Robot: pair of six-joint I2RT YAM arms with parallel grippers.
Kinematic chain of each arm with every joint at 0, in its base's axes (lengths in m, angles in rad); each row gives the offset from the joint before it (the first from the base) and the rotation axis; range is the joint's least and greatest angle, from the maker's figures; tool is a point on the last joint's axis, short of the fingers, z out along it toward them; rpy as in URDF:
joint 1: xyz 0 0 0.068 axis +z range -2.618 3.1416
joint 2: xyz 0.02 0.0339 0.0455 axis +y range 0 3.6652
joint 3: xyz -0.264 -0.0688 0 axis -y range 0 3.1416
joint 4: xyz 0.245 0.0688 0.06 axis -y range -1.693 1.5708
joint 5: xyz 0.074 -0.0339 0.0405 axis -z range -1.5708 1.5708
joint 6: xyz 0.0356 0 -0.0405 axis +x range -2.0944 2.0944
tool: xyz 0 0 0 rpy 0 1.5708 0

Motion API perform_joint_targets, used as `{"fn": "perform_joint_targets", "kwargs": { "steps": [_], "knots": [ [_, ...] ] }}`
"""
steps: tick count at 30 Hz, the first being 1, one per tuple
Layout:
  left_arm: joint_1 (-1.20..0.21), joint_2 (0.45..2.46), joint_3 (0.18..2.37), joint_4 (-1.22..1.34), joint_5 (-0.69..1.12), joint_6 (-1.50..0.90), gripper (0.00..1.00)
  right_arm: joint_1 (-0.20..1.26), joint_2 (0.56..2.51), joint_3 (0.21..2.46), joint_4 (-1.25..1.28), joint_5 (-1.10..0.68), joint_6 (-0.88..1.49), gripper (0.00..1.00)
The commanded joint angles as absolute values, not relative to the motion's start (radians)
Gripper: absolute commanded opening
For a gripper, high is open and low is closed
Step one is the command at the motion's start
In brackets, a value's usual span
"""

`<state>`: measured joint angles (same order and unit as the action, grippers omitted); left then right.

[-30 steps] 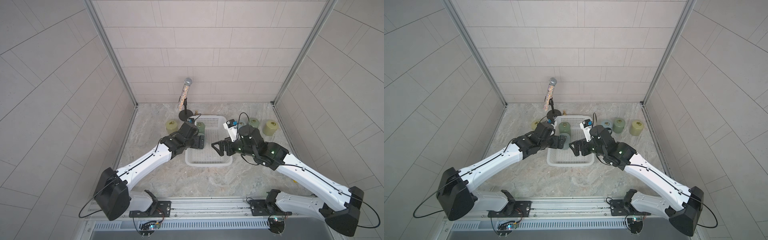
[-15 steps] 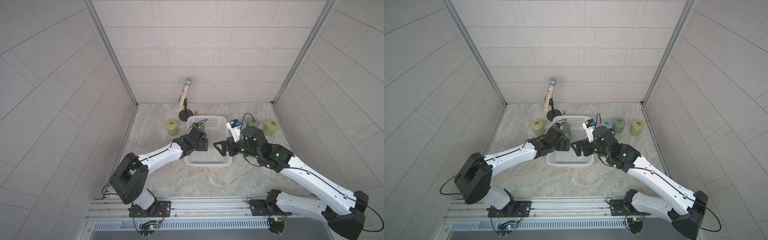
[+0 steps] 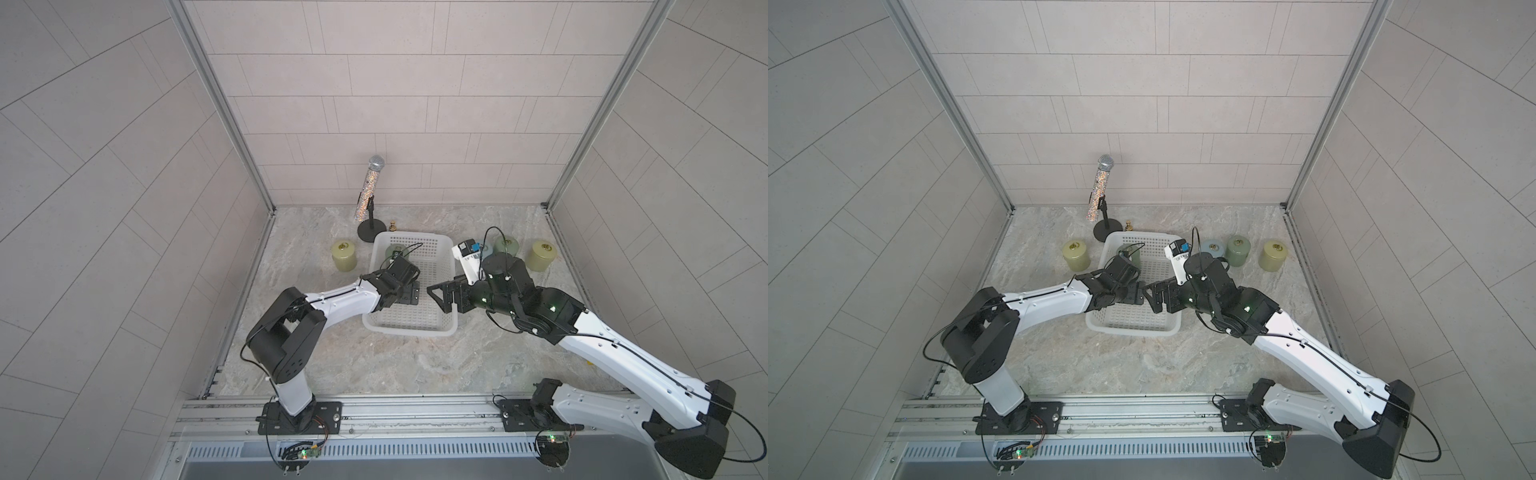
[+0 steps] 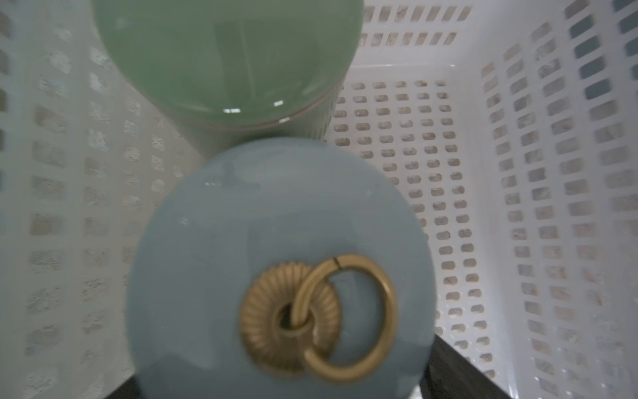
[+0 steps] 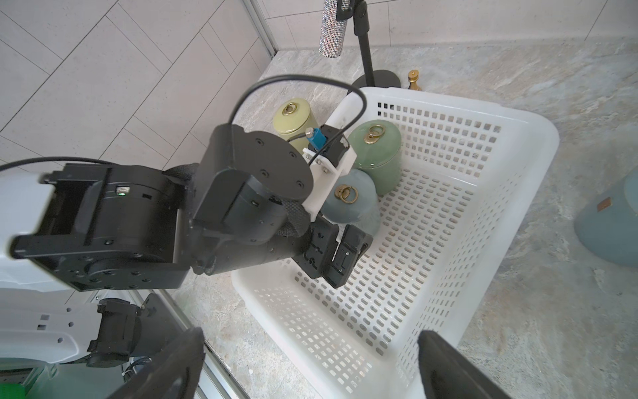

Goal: Take the tea canister out of the basket
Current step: Pick up the tea canister from the basket.

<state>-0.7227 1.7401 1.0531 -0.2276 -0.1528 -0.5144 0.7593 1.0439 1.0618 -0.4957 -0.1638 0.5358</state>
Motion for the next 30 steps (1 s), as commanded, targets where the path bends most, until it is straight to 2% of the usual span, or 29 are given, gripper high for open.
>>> {"fn": "perform_joint_targets", "kwargs": {
  "steps": [1,19,30],
  "knots": [
    [-0.721,1.767,1.085,-0.256,-0.194,-0.515,1.0,0.764,1.049,1.083,-0.515,-0.152,0.532,1.0],
    [-0.719,1.883,1.135,-0.16,-0.291,-0.486,1.0,0.764,1.064,1.082,-0.523,-0.158,0.539,1.0],
    [-0.717,1.925,1.158,-0.157,-0.27,-0.471,0.97,0.763,1.078,1.087,-0.523,-0.161,0.539,1.0]
  ]
}}
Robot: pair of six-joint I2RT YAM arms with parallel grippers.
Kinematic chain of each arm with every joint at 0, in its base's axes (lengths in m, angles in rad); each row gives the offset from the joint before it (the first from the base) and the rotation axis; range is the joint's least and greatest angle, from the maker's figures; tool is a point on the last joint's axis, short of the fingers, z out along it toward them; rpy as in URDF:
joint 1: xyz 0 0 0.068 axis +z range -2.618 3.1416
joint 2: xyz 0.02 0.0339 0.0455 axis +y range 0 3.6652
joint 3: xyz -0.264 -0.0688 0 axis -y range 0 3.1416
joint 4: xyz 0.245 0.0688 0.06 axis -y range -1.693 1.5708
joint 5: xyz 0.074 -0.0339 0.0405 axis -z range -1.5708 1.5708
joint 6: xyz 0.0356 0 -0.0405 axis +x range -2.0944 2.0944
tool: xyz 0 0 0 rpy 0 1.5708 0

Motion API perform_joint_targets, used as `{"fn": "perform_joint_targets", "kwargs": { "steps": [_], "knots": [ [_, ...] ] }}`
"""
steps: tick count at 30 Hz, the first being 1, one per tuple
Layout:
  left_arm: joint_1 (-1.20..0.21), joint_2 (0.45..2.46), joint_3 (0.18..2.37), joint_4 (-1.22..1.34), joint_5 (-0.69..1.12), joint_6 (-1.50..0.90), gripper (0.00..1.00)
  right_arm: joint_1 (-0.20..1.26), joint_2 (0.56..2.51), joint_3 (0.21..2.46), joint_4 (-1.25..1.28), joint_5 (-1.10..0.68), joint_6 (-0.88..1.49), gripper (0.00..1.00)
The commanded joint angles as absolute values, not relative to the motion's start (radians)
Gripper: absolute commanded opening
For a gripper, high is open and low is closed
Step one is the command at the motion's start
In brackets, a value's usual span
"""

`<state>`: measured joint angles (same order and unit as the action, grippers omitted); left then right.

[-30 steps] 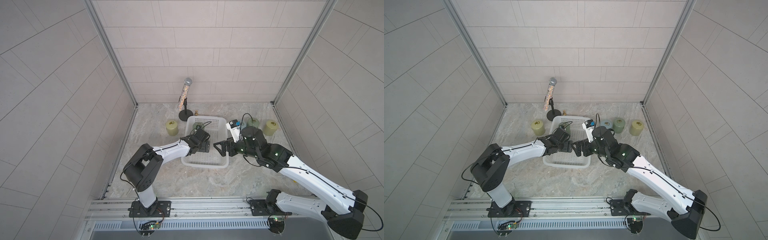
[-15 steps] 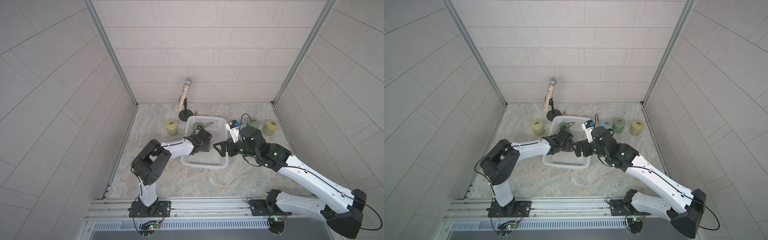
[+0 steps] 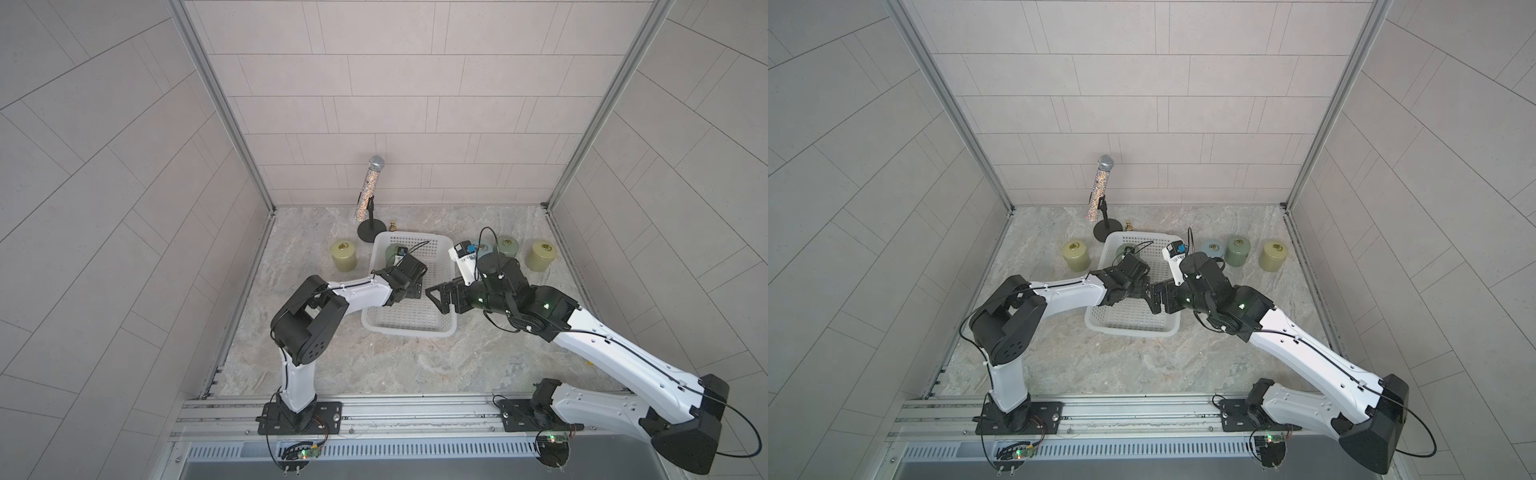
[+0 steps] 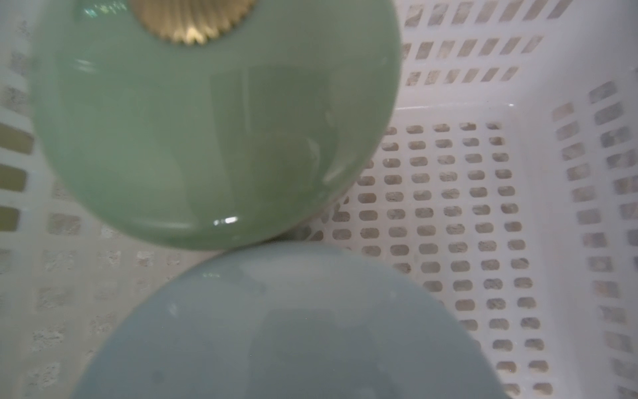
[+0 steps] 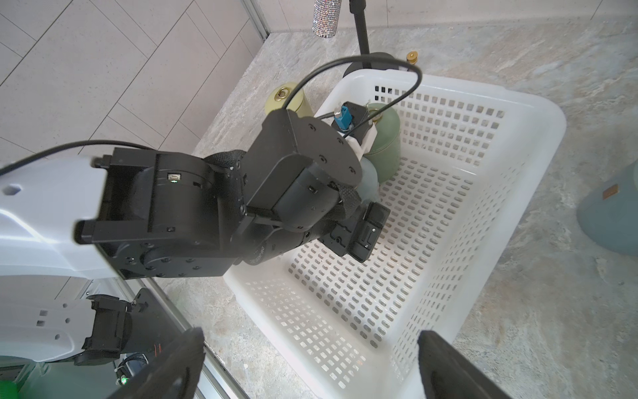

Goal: Take the tea canister out of the basket
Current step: Pick up the tea canister from the basket.

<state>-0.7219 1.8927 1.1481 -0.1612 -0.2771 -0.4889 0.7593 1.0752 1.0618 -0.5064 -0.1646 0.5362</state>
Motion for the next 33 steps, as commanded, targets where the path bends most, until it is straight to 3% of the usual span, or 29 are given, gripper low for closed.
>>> {"fn": "perform_joint_targets", "kwargs": {
  "steps": [1,10,33],
  "knots": [
    [-0.717,1.925,1.157,-0.158,-0.267,-0.47,0.96,0.763,1.079,1.086,-0.523,-0.161,0.538,1.0],
    [-0.721,1.893,1.136,-0.158,-0.244,-0.471,0.82,0.764,1.088,1.09,-0.515,-0.163,0.539,1.0],
    [-0.776,1.637,1.163,-0.365,-0.231,-0.495,0.82,0.762,1.035,1.094,-0.528,-0.107,0.508,1.0]
  ]
}}
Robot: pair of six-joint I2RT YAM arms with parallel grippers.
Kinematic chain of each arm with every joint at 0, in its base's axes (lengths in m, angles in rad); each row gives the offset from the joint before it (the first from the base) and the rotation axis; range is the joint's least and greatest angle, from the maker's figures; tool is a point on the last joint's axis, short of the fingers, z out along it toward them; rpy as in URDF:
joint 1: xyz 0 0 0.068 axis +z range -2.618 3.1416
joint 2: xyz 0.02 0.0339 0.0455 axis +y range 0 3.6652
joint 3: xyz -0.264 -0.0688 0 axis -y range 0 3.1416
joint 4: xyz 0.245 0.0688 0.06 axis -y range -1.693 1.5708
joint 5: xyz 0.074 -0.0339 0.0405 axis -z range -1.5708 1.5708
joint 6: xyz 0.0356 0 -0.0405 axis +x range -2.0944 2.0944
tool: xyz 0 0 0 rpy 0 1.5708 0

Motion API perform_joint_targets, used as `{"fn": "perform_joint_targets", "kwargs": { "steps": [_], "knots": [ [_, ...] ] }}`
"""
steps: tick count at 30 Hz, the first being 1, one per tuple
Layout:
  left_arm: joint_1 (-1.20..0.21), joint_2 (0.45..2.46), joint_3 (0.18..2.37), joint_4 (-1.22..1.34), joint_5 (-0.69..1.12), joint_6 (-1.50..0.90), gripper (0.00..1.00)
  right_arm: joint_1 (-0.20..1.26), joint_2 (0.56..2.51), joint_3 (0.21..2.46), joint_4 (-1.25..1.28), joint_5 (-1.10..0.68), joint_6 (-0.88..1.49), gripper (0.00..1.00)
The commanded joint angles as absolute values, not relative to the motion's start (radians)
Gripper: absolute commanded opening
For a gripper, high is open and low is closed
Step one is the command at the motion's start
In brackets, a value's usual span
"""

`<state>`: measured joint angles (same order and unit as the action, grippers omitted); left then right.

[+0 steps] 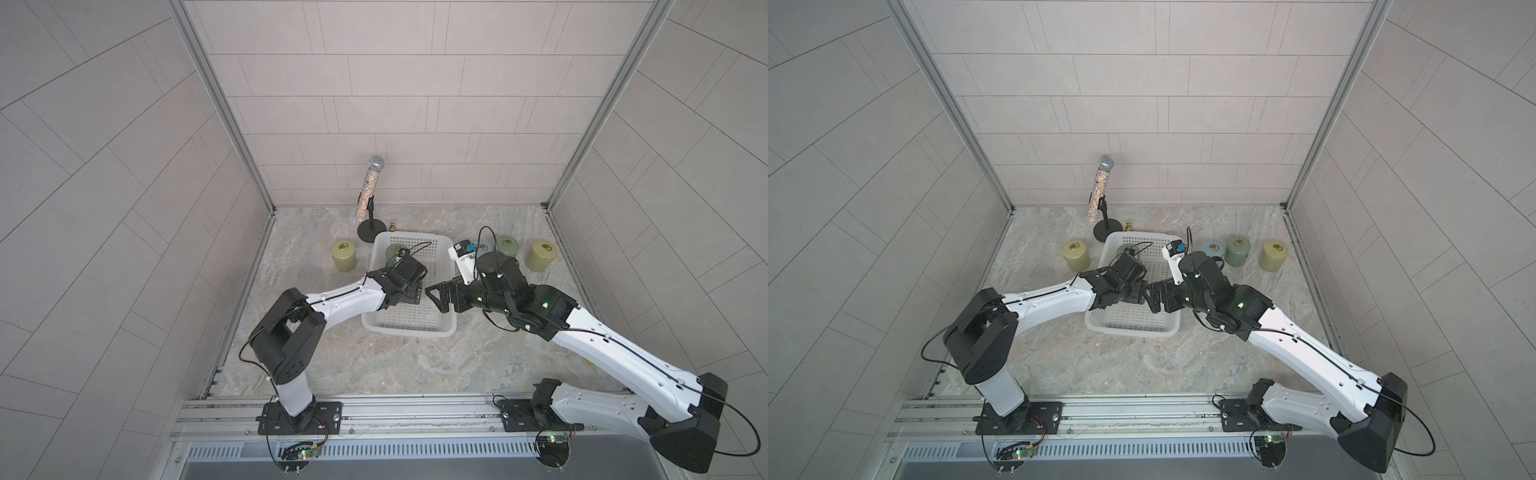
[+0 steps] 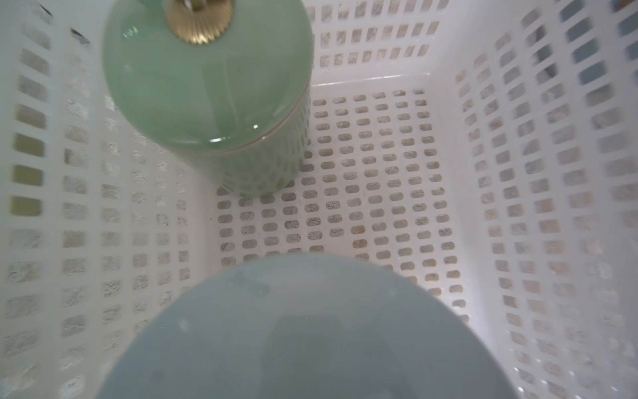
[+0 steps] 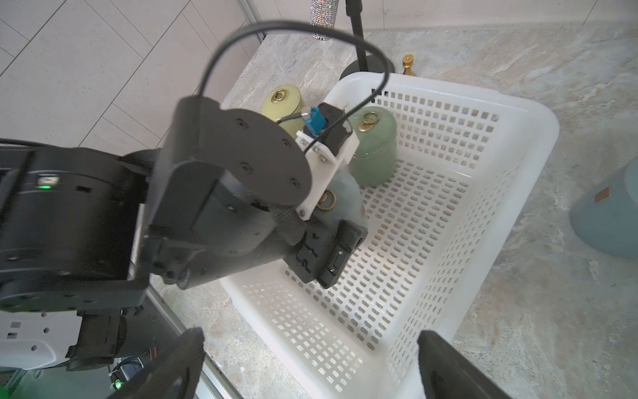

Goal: Take the tea canister out of the basket
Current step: Pick up the tea canister from the basket.

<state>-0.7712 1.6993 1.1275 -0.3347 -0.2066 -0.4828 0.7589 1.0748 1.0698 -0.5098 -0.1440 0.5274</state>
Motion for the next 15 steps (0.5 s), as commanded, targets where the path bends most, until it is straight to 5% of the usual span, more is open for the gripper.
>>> {"fn": "perform_joint_targets", "kwargs": {
  "steps": [1,15],
  "knots": [
    [-0.776,1.624,1.166,-0.374,-0.232,-0.496,0.82,0.762,1.023,1.089,-0.531,-0.097,0.505,1.0],
    [-0.759,1.415,1.22,-0.527,-0.394,-0.448,0.85,0.784,1.028,1.094,-0.548,-0.098,0.455,1.0]
  ]
}}
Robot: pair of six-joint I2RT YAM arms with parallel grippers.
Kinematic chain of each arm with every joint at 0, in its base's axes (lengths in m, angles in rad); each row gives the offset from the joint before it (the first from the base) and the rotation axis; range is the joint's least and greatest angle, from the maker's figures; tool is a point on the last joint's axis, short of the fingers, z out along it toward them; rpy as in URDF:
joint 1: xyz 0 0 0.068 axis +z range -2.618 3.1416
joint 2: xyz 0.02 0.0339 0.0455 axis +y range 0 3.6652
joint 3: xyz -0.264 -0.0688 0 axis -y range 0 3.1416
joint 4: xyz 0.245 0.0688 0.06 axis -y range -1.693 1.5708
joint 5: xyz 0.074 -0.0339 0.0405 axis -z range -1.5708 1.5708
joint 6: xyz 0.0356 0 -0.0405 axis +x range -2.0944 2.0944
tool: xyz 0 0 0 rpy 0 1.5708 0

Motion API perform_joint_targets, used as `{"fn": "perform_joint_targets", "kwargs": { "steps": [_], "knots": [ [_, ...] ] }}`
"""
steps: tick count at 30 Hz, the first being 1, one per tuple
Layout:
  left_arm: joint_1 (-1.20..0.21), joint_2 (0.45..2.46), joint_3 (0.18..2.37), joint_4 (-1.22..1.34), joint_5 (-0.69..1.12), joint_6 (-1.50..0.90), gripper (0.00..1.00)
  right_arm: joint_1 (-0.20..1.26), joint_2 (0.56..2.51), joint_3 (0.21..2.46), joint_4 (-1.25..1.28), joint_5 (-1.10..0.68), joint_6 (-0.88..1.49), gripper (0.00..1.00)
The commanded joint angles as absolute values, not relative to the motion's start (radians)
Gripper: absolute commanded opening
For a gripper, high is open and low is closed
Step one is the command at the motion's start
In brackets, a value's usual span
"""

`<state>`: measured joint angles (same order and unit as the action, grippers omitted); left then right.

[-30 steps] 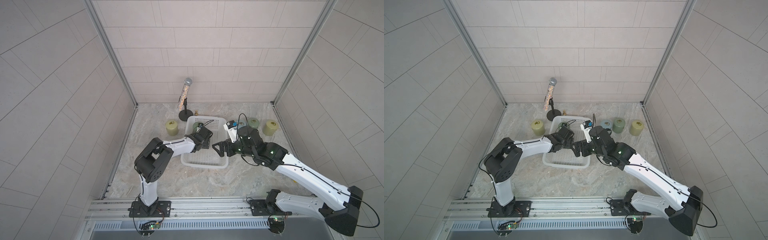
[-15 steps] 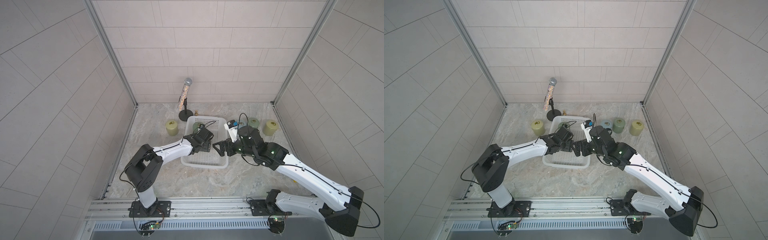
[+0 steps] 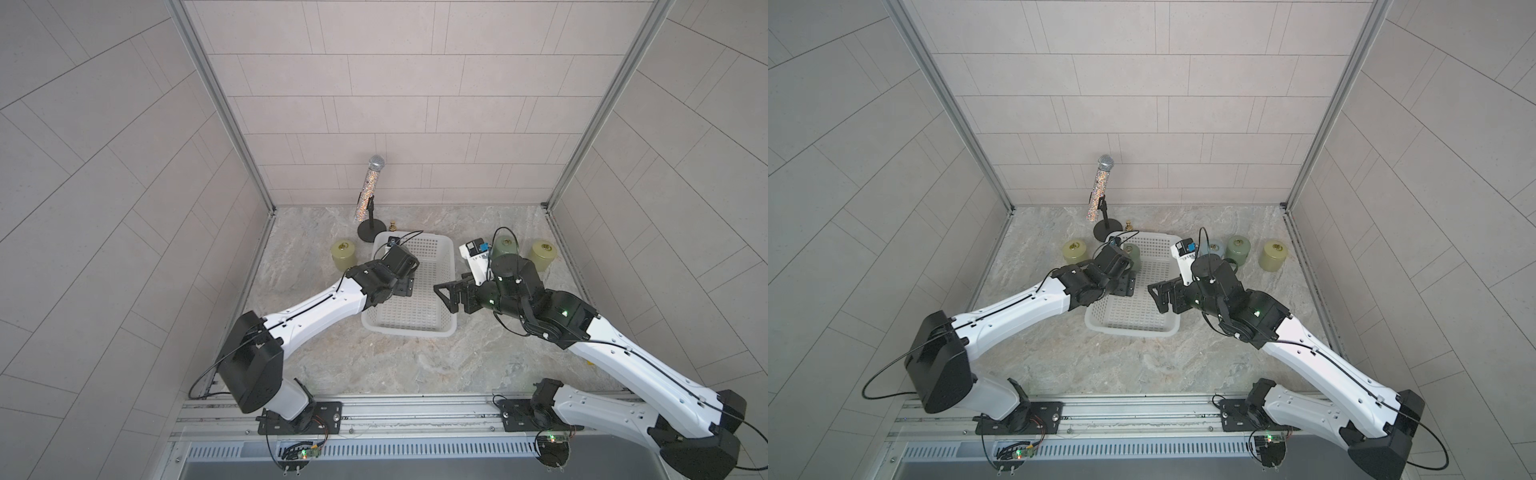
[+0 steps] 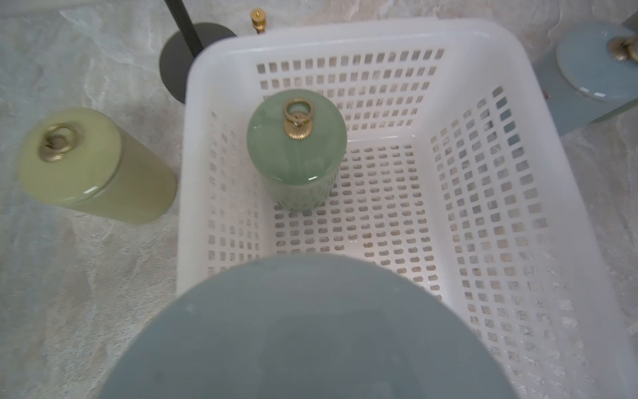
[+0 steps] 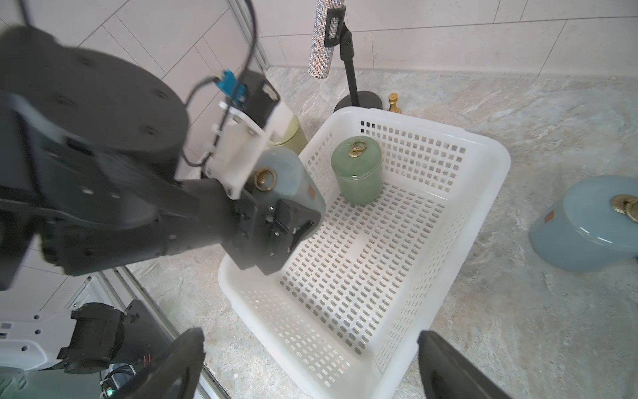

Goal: Take the tea canister out of the basket
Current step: Pick up the tea canister from the basket, then place the tea canister at the center of the board.

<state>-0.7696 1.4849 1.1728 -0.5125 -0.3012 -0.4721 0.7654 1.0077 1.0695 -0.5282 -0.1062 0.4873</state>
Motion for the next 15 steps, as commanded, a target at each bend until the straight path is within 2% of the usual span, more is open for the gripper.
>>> {"fn": "perform_joint_targets", "kwargs": {
  "steps": [1,7,15],
  "knots": [
    [-0.752,1.402,1.222,-0.539,-0.407,-0.448,0.86,0.792,1.041,1.102,-0.544,-0.099,0.45,1.0],
    [-0.663,1.312,1.199,-0.578,-0.429,-0.436,0.85,0.846,1.138,1.15,-0.498,-0.12,0.446,1.0],
    [-0.448,1.228,1.074,-0.536,-0.357,-0.397,0.86,0.866,1.202,1.183,-0.472,-0.152,0.457,1.0]
  ]
}}
